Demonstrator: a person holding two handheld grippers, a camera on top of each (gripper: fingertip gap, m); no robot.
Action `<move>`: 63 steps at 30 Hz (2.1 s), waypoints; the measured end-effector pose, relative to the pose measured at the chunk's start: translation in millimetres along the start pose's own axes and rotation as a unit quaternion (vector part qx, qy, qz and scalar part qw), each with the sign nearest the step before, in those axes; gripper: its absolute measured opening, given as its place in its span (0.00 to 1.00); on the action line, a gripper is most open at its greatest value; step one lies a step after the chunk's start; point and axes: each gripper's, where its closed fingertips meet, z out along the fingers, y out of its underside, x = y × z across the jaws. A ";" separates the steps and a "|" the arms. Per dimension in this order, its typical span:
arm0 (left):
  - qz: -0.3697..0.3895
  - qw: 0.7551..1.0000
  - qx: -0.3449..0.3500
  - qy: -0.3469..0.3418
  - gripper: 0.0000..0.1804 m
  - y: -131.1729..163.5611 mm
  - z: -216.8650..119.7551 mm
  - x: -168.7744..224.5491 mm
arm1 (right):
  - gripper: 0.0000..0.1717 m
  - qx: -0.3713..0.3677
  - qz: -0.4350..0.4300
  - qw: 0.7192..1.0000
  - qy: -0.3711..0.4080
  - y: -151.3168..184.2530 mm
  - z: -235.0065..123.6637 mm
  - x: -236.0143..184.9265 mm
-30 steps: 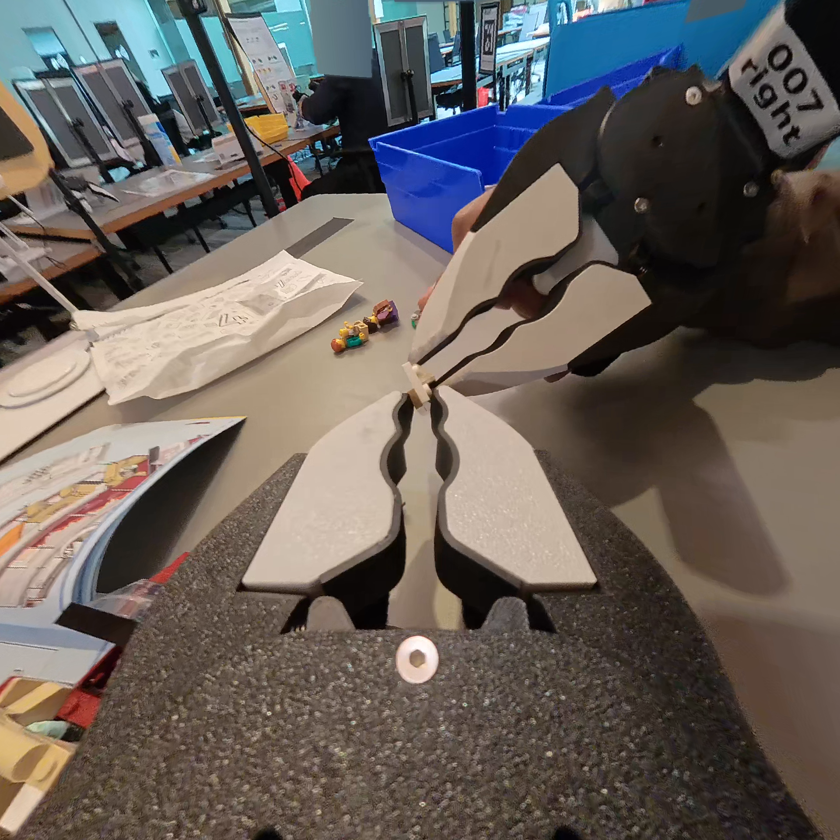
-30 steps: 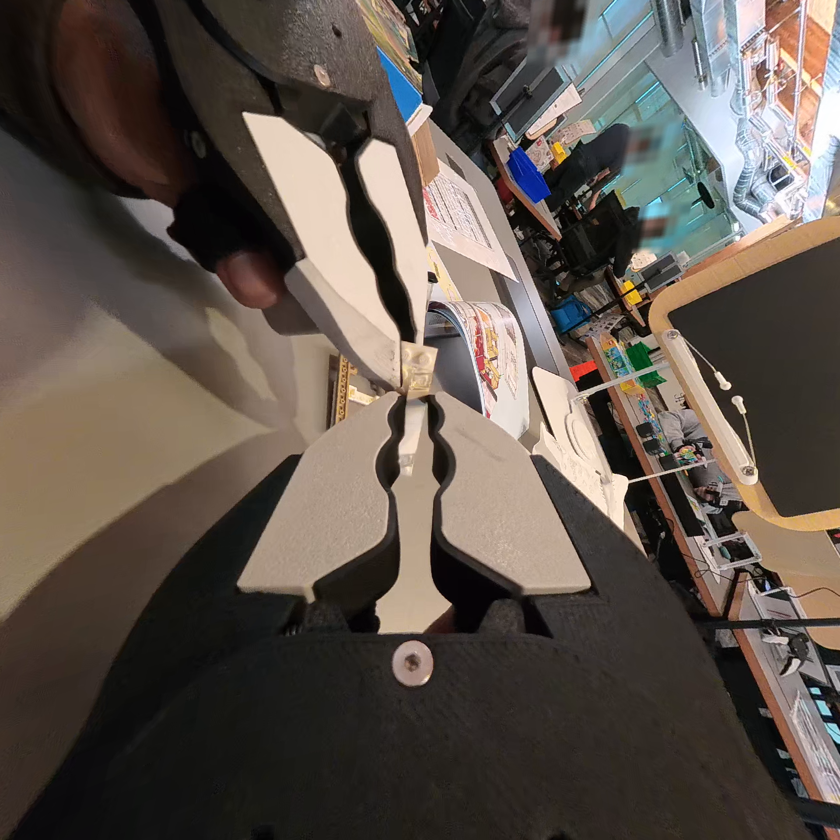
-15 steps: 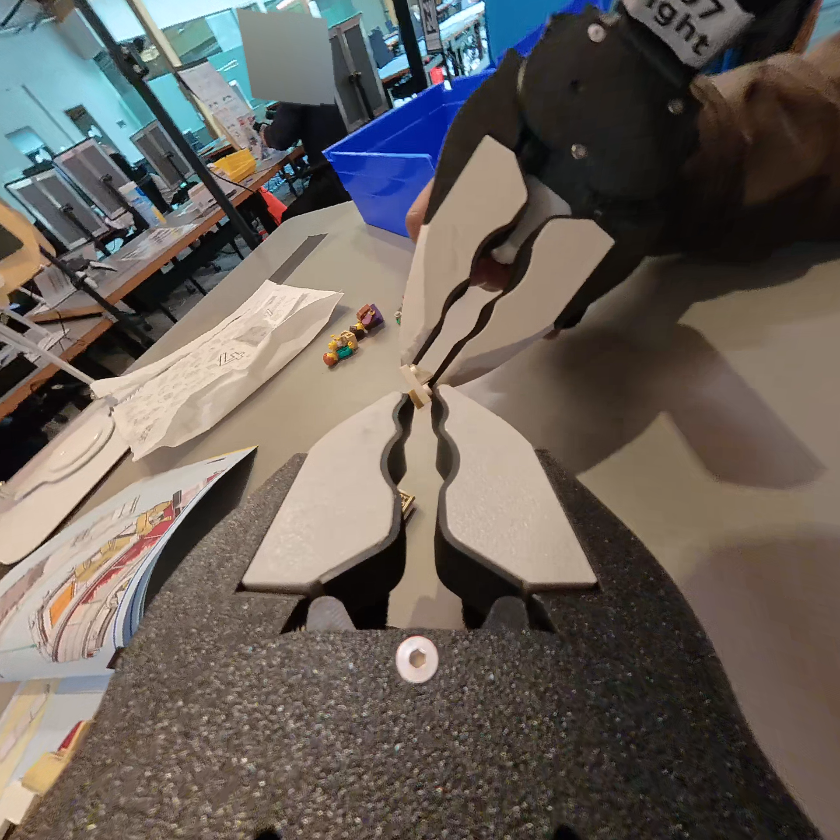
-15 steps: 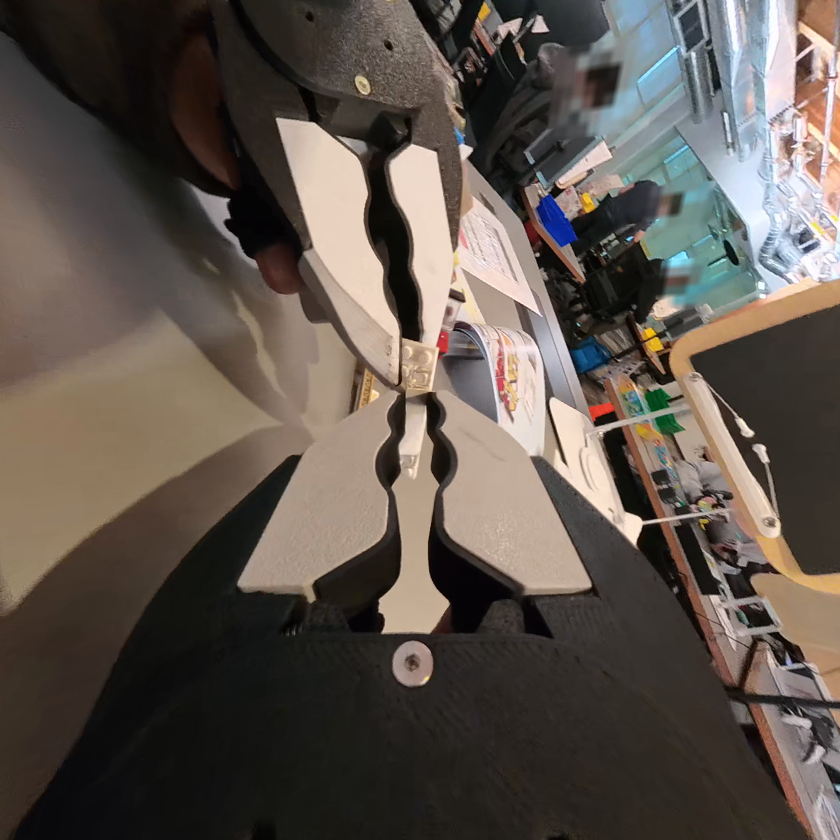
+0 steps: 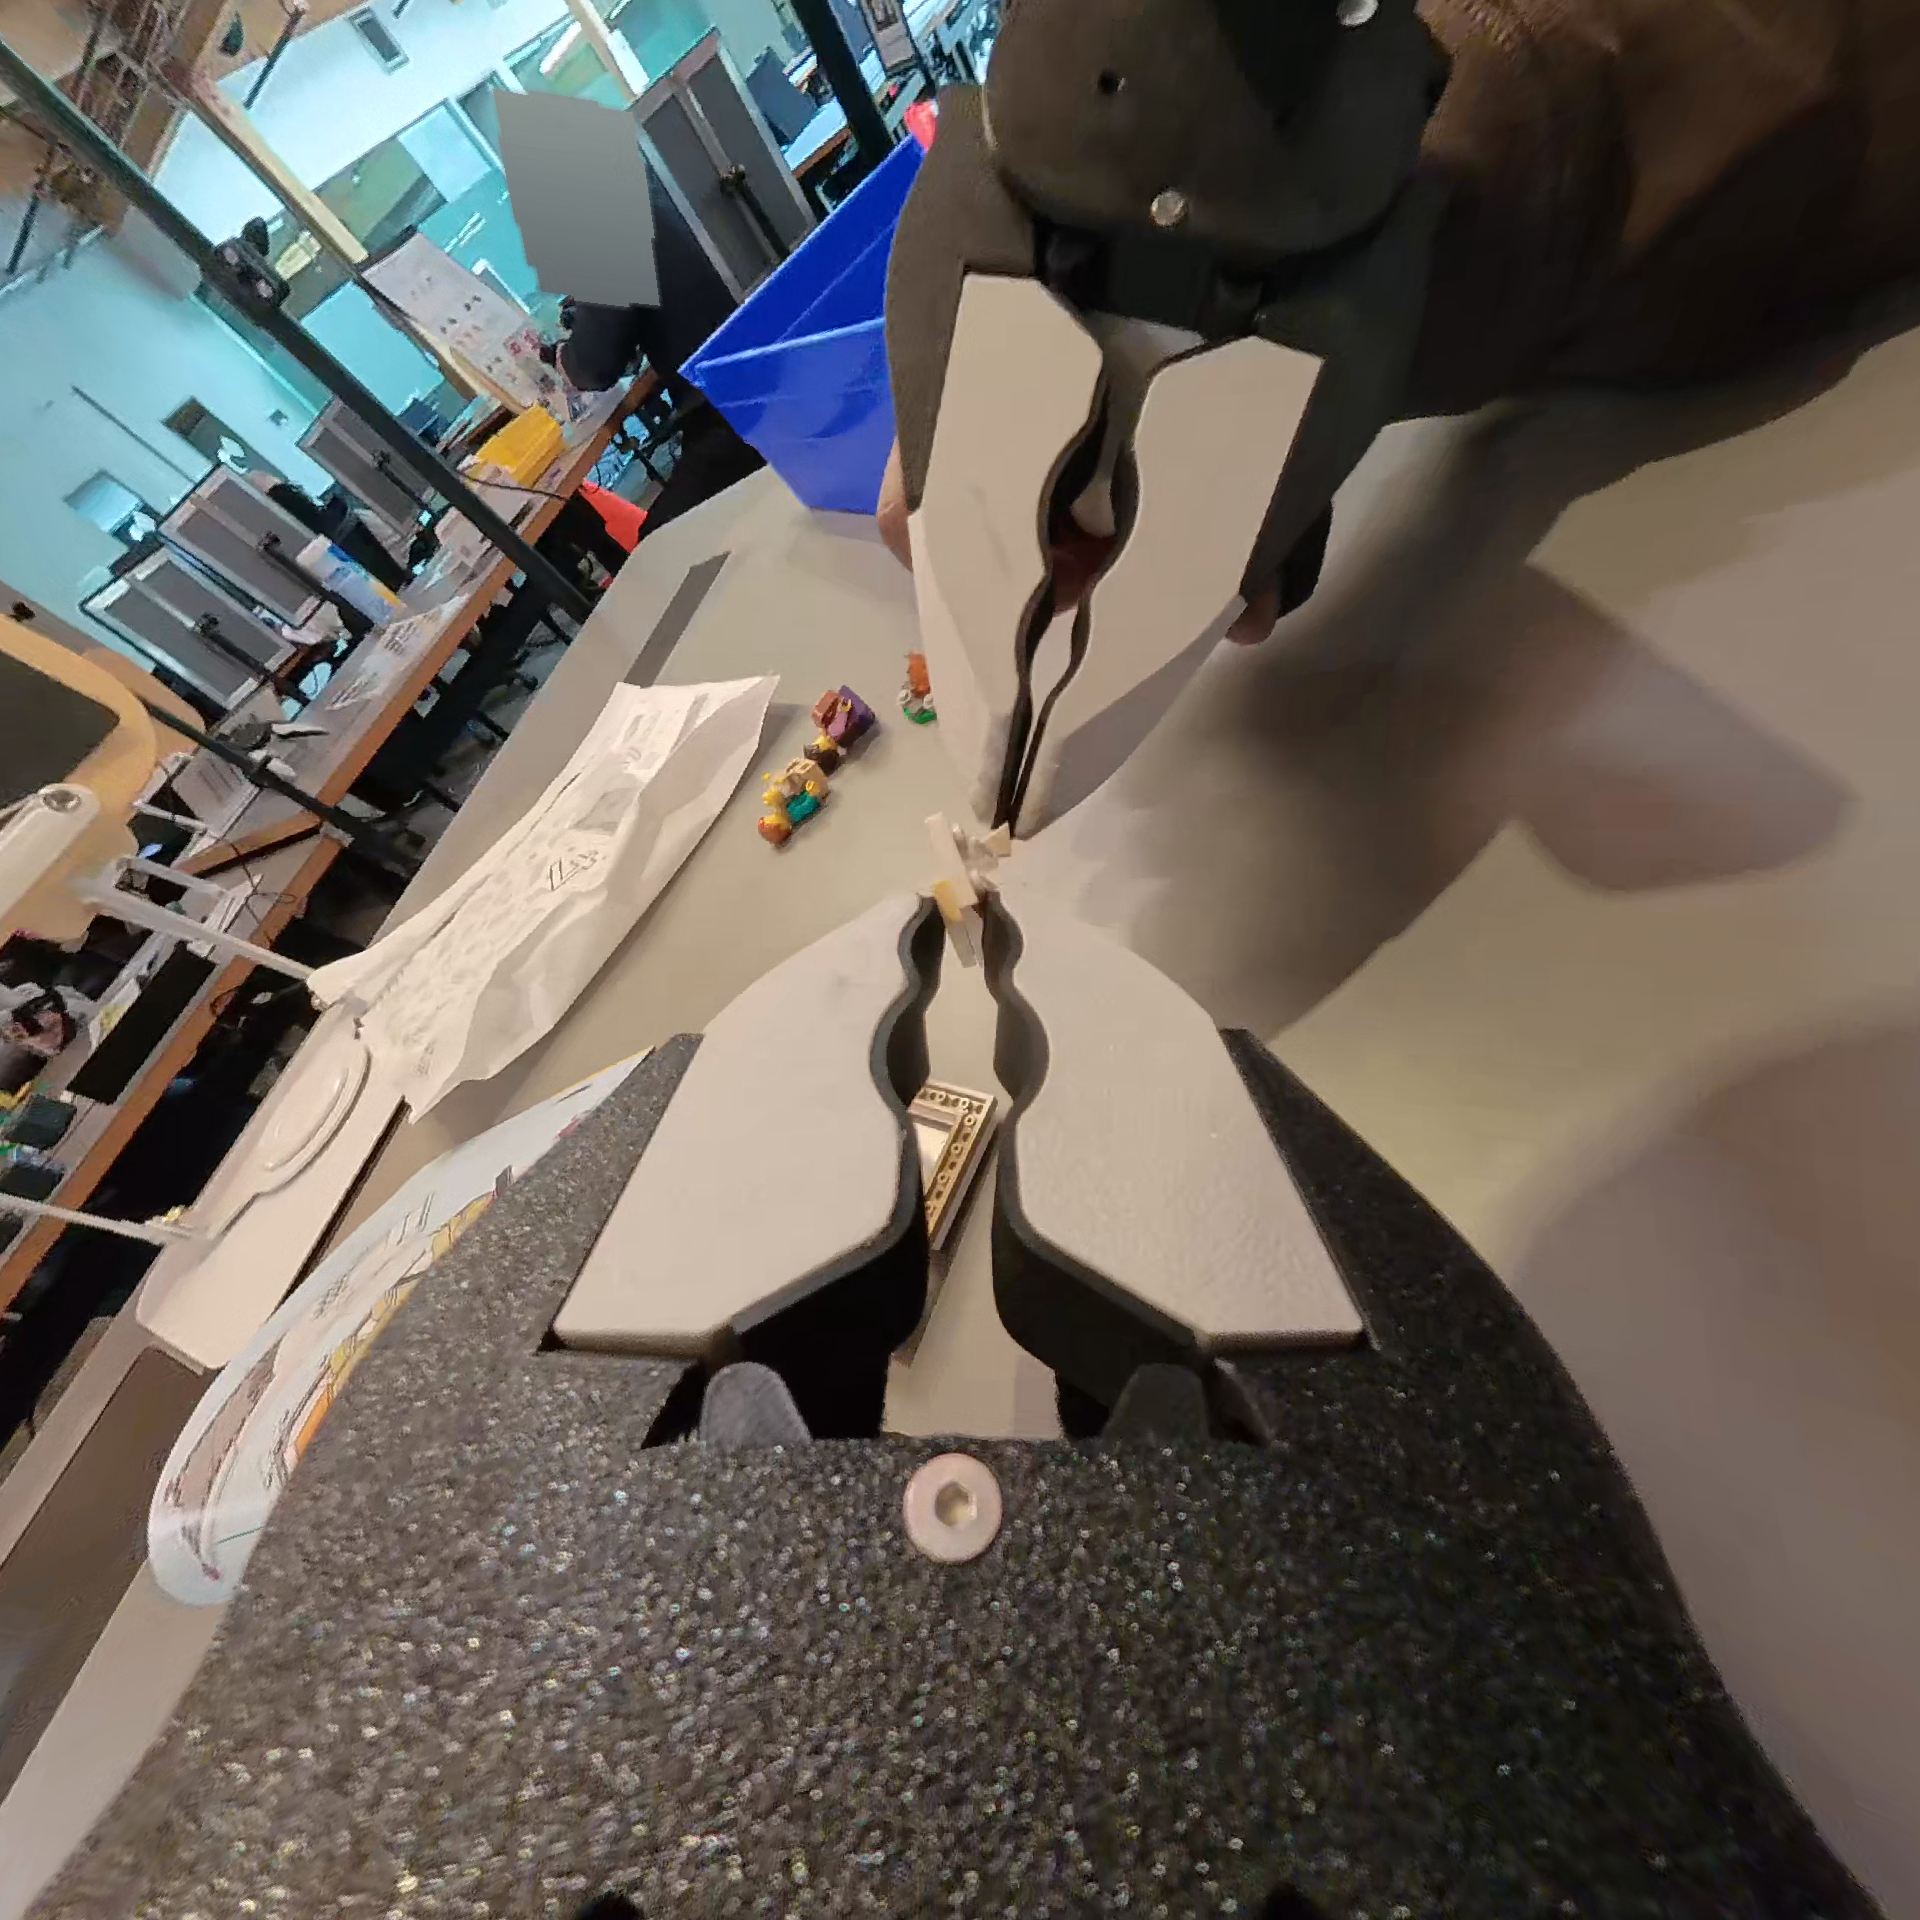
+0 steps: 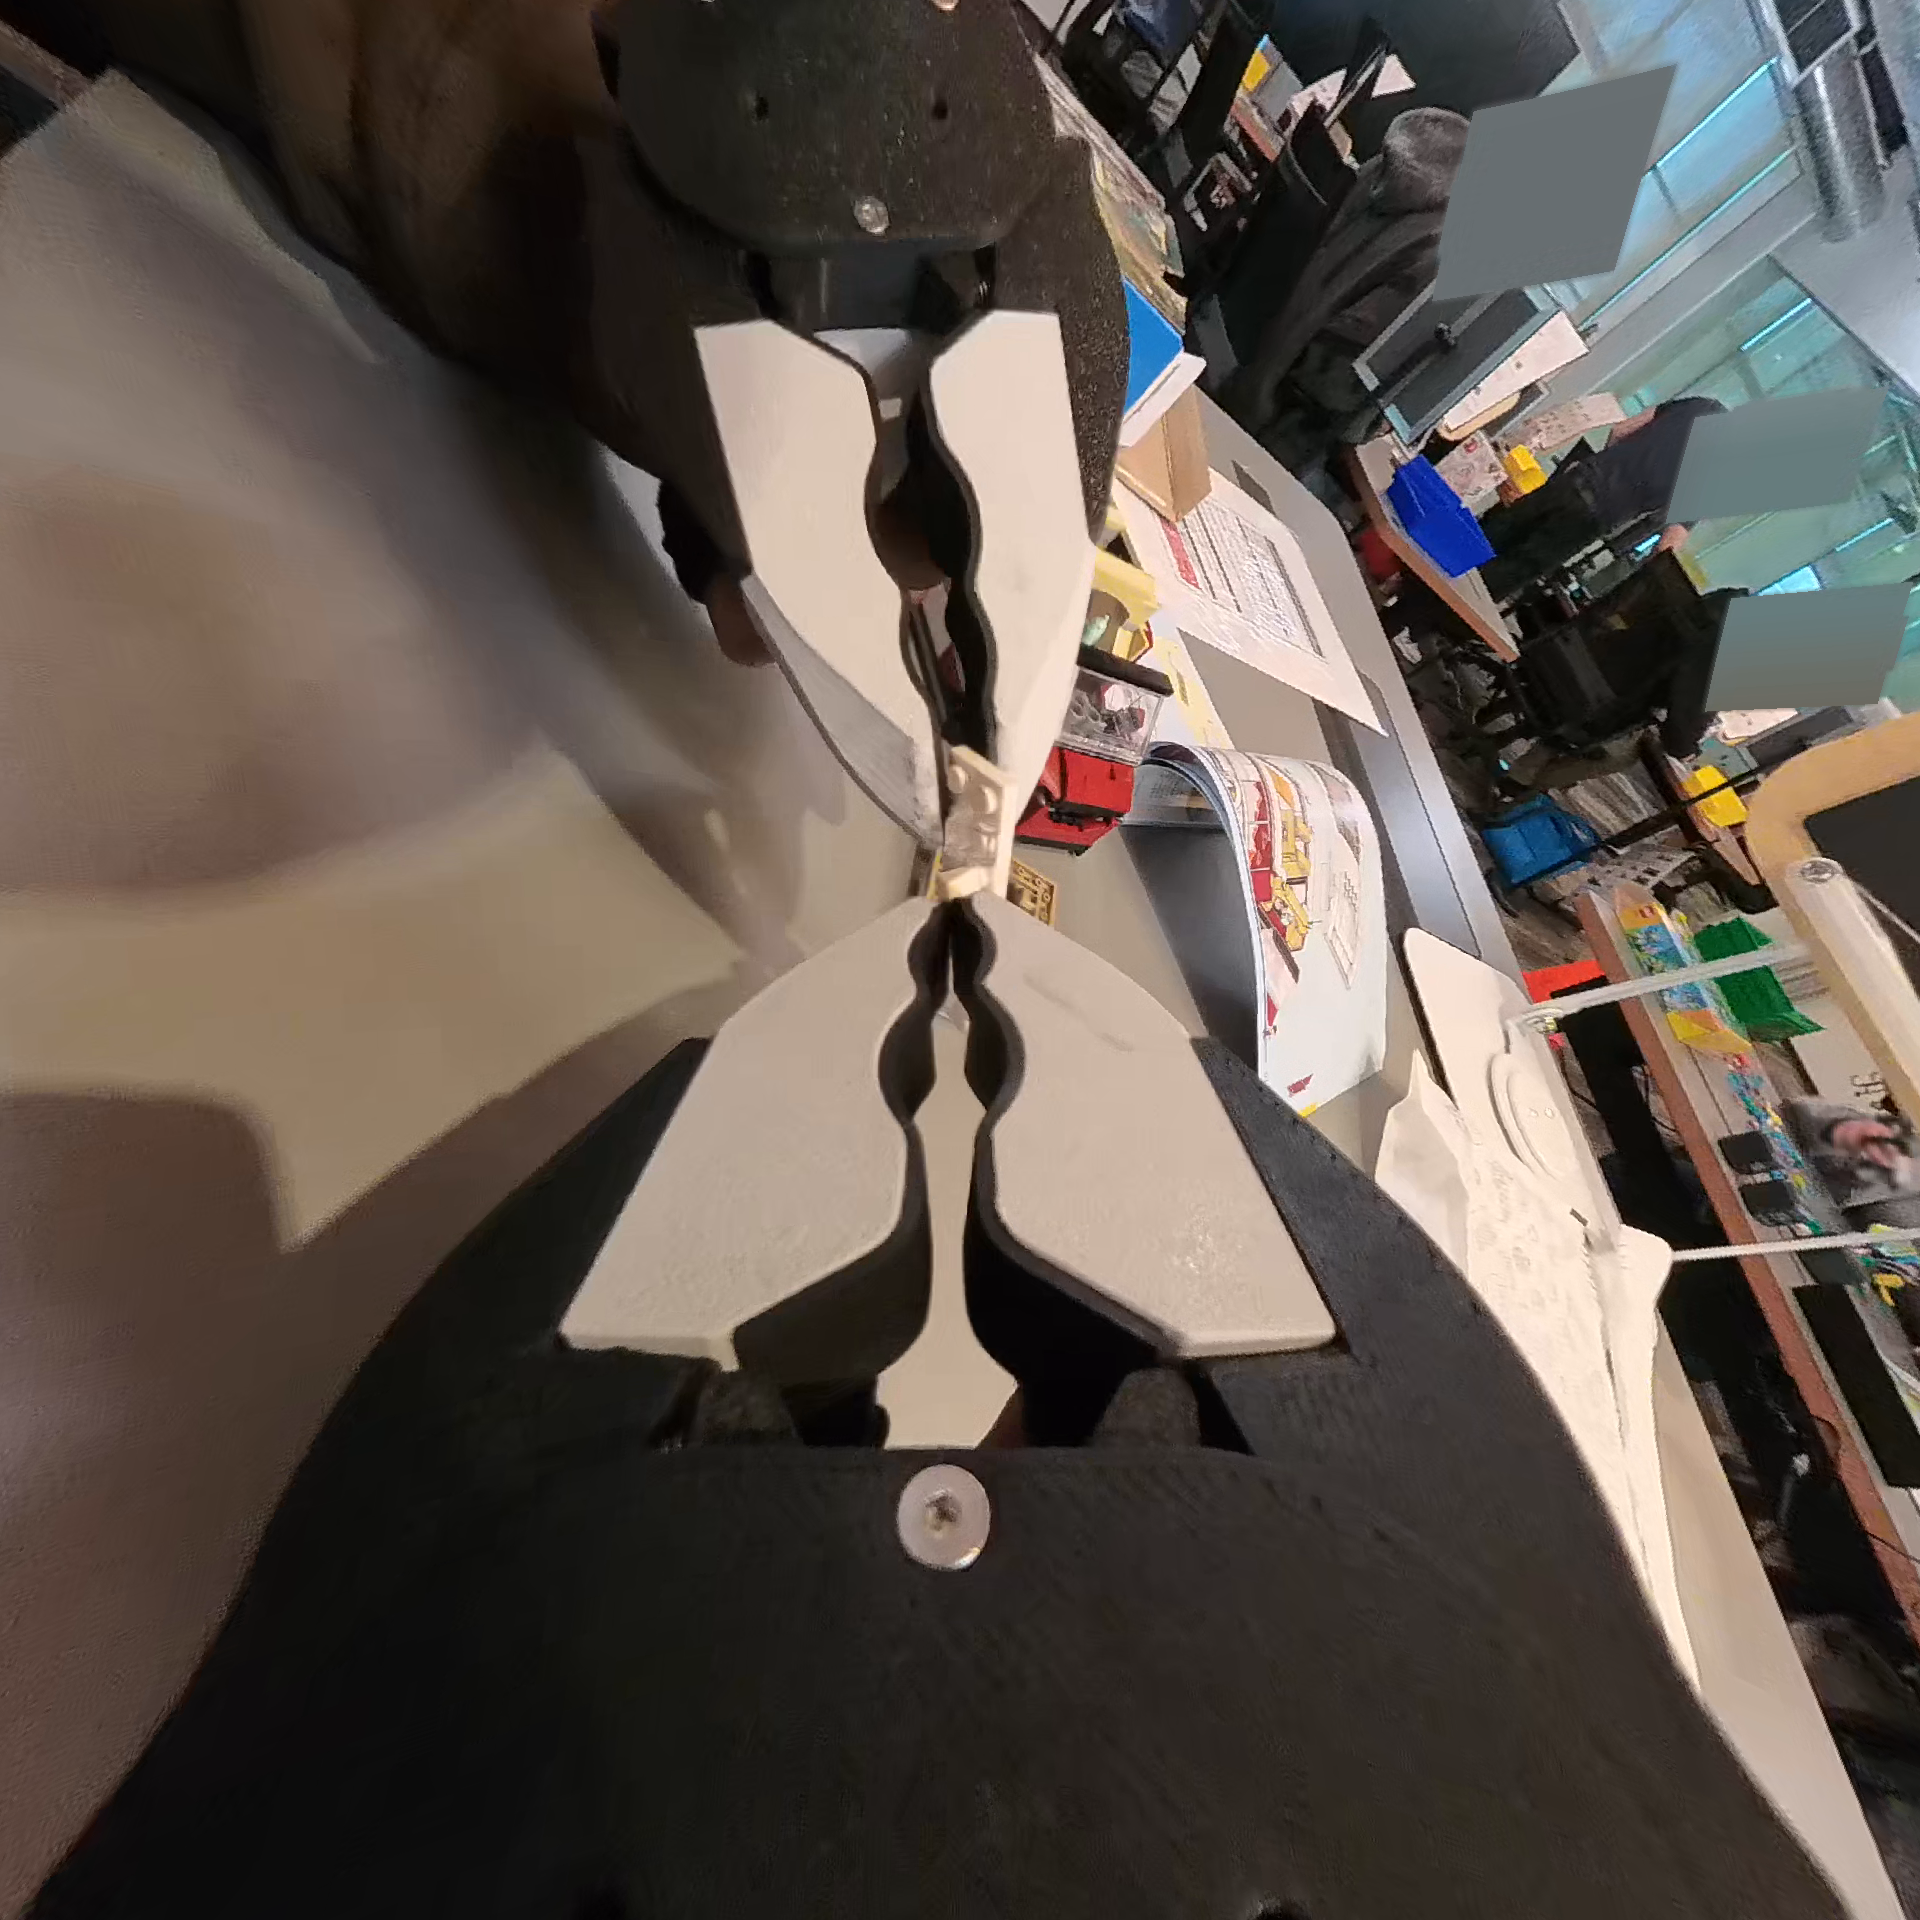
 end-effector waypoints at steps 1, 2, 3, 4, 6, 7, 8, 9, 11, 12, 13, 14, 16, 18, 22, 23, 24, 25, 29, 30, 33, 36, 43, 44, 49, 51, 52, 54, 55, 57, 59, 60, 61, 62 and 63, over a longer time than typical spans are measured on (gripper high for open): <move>-0.007 1.000 0.000 -0.001 0.04 0.6 0.1 -1.0 | 0.00 -0.003 -0.003 1.000 0.005 1.0 0.2 1.2; -0.020 1.000 0.001 0.001 0.04 0.4 0.1 -1.9 | 0.00 -0.005 -0.006 1.000 0.010 1.4 0.0 2.7; -0.036 0.999 0.003 0.001 0.04 0.1 0.0 -3.5 | 0.00 -0.003 -0.006 1.000 0.018 0.7 -1.0 5.2; -0.053 0.999 0.003 0.004 0.04 0.4 0.1 -4.5 | 0.00 -0.003 -0.002 1.000 0.022 0.7 -2.0 7.3; -0.086 0.996 0.000 0.014 0.04 3.6 1.4 -4.4 | 0.00 -0.009 0.005 1.000 0.024 4.6 -3.7 9.1; -0.097 0.995 -0.005 0.015 0.04 6.1 2.1 -5.2 | 0.00 -0.013 0.009 1.000 0.024 7.2 -4.5 9.4; -0.106 0.994 -0.009 0.013 0.04 7.9 2.5 -6.4 | 0.00 -0.017 0.010 1.000 0.024 10.2 -5.2 9.3; -0.116 0.993 -0.011 0.012 0.04 9.2 2.8 -7.3 | 0.00 -0.019 0.011 0.999 0.028 12.5 -6.2 10.0; -0.138 0.990 -0.016 0.014 0.04 11.8 3.8 -8.5 | 0.00 -0.022 0.014 0.999 0.033 15.2 -8.7 10.6; -0.144 0.989 -0.019 0.013 0.04 13.7 4.2 -9.3 | 0.00 -0.025 0.013 0.999 0.040 16.8 -10.7 11.7; -0.144 0.989 -0.021 0.013 0.04 14.6 4.0 -9.9 | 0.00 -0.033 0.009 0.998 0.050 19.0 -13.6 13.3; -0.144 0.989 -0.019 0.012 0.04 14.3 3.5 -10.4 | 0.00 -0.042 0.005 0.997 0.067 21.9 -18.2 16.4; -0.149 0.989 -0.016 0.012 0.04 13.5 2.6 -11.5 | 0.00 -0.070 0.002 0.990 0.121 32.0 -36.0 27.5; -0.151 0.988 -0.013 0.012 0.04 13.1 2.0 -12.2 | 0.00 -0.114 0.012 0.973 0.200 51.2 -71.3 46.1; -0.156 0.988 -0.010 0.017 0.04 12.5 2.2 -10.3 | 0.00 -0.180 0.078 0.906 0.376 98.6 -188.1 83.5; -0.159 0.987 -0.012 0.019 0.04 13.1 2.7 -9.6 | 0.00 -0.184 0.103 0.896 0.392 107.1 -208.3 85.1; -0.163 0.986 -0.015 0.021 0.04 14.1 3.5 -8.6 | 0.00 -0.187 0.126 0.893 0.390 112.7 -218.0 83.3; -0.165 0.986 -0.017 0.023 0.04 15.1 4.1 -7.8 | 0.00 -0.186 0.137 0.896 0.379 113.3 -218.4 79.6; -0.176 0.984 -0.019 0.024 0.04 16.7 5.1 -7.3 | 0.02 -0.162 0.225 0.931 0.236 101.5 -153.3 44.3; -0.179 0.983 -0.019 0.025 0.04 16.8 5.2 -7.3 | 0.02 -0.155 0.249 0.935 0.199 96.4 -132.3 34.8; -0.178 0.984 -0.024 0.022 0.04 19.5 5.8 -7.4 | 0.05 -0.166 0.343 0.918 0.114 87.1 -77.5 10.2; -0.175 0.984 -0.027 0.018 0.04 20.8 5.0 -8.2 | 0.10 -0.219 0.407 0.881 0.104 91.6 -46.7 -6.4; -0.178 0.983 -0.028 0.018 0.04 20.5 3.0 -8.7 | 0.17 -0.296 0.426 0.847 0.111 104.4 -30.3 -17.2; -0.179 0.983 -0.028 0.019 0.04 20.6 2.8 -8.4 | 0.16 -0.310 0.418 0.846 0.112 107.1 -29.4 -17.1; -0.176 0.984 -0.020 0.020 0.04 17.3 1.4 -8.0 | 0.09 -0.349 0.400 0.842 0.092 111.2 -28.2 -18.5; -0.177 0.984 -0.019 0.019 0.04 16.8 1.2 -8.3 | 0.08 -0.353 0.403 0.841 0.073 110.6 -27.7 -20.1; -0.178 0.984 -0.018 0.020 0.04 16.7 1.1 -8.1 | 0.06 -0.349 0.408 0.842 0.060 110.0 -26.8 -21.1; -0.180 0.983 -0.015 0.022 0.04 16.0 1.0 -7.7 | 0.05 -0.343 0.414 0.842 0.038 109.7 -26.1 -21.9; -0.180 0.983 -0.013 0.022 0.04 15.7 0.9 -7.7 | 0.04 -0.343 0.413 0.843 0.030 109.8 -26.3 -22.2; -0.181 0.983 -0.009 0.022 0.04 15.1 0.6 -8.5 | 0.04 -0.345 0.406 0.846 0.018 109.8 -26.5 -22.5; -0.182 0.983 -0.006 0.020 0.04 14.7 -0.2 -10.0 | 0.04 -0.345 0.397 0.850 0.013 109.7 -28.3 -23.6; -0.183 0.983 -0.004 0.018 0.04 14.7 -0.6 -10.8 | 0.04 -0.345 0.393 0.852 0.015 110.3 -30.6 -24.0; -0.184 0.983 -0.004 0.017 0.04 14.9 -0.9 -11.8 | 0.04 -0.346 0.387 0.855 0.019 111.3 -34.0 -24.3; -0.185 0.983 -0.004 0.016 0.04 15.0 -1.3 -12.6 | 0.03 -0.345 0.382 0.857 0.030 112.4 -38.9 -23.1; -0.186 0.982 -0.003 0.016 0.04 15.0 -1.6 -13.2 | 0.01 -0.341 0.380 0.858 0.045 112.6 -45.5 -20.2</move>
